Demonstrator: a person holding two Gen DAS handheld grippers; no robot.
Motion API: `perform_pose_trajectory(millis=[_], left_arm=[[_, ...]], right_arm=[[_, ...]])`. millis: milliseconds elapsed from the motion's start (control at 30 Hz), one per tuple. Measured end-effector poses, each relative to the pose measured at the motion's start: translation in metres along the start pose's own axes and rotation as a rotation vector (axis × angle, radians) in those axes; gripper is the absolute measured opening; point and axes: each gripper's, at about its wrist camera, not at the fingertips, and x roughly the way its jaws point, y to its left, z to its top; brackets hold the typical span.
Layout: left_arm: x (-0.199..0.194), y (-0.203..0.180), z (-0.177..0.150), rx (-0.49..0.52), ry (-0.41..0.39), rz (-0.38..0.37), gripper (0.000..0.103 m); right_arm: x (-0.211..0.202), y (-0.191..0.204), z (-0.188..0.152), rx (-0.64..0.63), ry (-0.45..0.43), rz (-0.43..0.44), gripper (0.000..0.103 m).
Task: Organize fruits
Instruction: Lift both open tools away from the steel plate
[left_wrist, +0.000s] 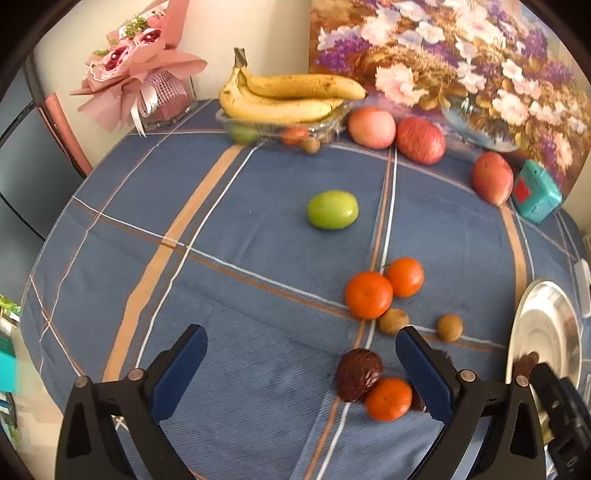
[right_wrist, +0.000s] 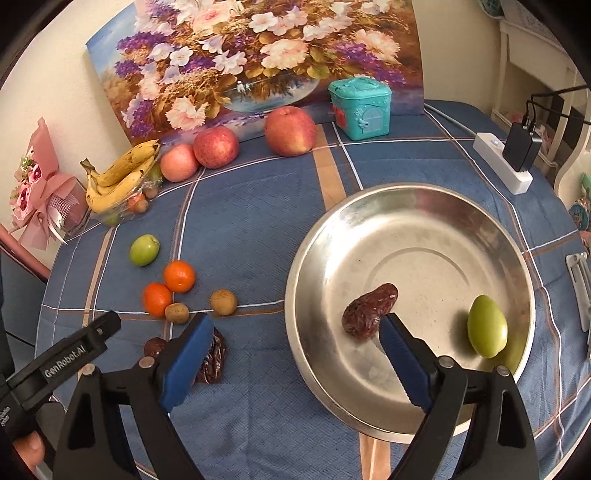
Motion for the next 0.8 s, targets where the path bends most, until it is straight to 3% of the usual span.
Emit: perform_pose_trajectory(millis=[300,600,800], left_arm=[[0.000,0.007,0.000,0.084,-0.066,0.066,0.103],[0.003,0.033,0.007,-0.024,-0.046,0.027,0.103],[0.007,0.041,0.008,-0.056,-0.021,-0.025,0.103]], right_arm=[[0.002,0.017,0.000,-0.021,0.004,0.056,0.091],[0.005,0.061,-0.008,-0.137,0.036,0.195,0.091],[0.010,0.073,-0.012,-0.174,0.055,0.231,0.091]])
